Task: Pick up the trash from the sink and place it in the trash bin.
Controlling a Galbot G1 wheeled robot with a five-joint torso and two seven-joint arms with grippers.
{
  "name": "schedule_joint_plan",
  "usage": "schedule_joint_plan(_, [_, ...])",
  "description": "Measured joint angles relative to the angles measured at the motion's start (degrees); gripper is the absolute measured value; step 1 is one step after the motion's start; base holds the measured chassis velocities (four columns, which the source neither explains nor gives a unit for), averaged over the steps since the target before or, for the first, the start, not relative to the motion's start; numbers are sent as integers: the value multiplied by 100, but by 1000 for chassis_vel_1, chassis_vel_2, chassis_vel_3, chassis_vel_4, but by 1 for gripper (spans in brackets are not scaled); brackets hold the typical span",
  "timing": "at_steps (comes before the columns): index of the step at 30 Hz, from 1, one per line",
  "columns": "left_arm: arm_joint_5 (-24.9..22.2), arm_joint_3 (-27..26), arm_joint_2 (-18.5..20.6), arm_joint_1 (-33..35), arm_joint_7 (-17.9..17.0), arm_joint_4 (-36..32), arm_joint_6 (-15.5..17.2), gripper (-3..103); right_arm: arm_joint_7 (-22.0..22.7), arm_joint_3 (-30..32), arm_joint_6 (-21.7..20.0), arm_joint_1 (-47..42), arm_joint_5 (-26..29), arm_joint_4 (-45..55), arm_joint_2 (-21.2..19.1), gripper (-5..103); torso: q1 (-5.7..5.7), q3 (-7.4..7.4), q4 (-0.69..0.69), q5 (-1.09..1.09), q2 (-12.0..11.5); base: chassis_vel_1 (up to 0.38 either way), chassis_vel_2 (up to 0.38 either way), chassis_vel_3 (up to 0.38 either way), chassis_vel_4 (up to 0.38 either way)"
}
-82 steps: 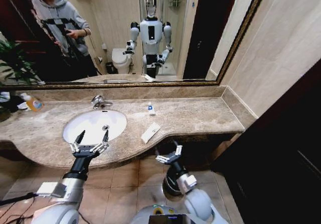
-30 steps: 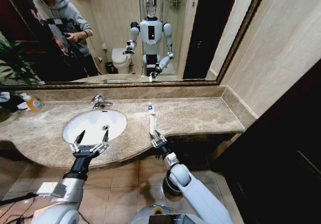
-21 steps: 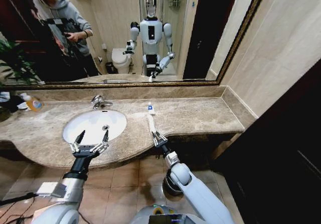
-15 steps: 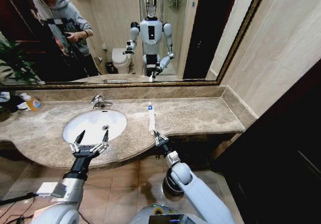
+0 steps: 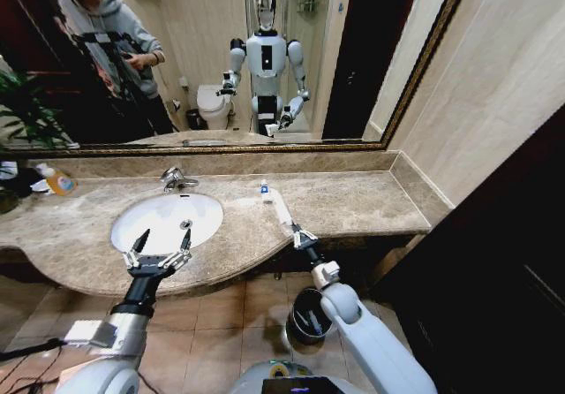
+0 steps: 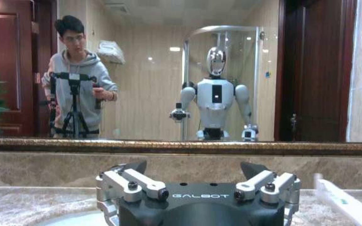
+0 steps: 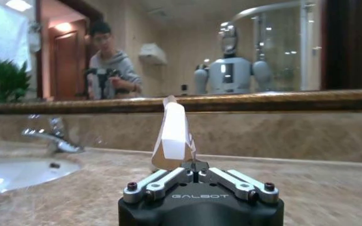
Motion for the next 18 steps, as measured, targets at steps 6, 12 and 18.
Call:
schedule_joint_plan(6, [0,0,0,0,0,0,0,100,-341,575,768,-666,406,26,-43,0,0,0,1,0,0,0,0,0,0])
schedule_joint_plan(12, [0,0,0,0,0,0,0,100,-682,1427,1275,-1133,694,-200,-17,0,-1,-1,0,-1,0,0,0,0,0])
schedule_joint_plan(18, [0,0,0,0,0,0,0,100,-945,2141,1779,-1606,1154,-583,-58,0,0,0,0,1,0,0,0,0,0])
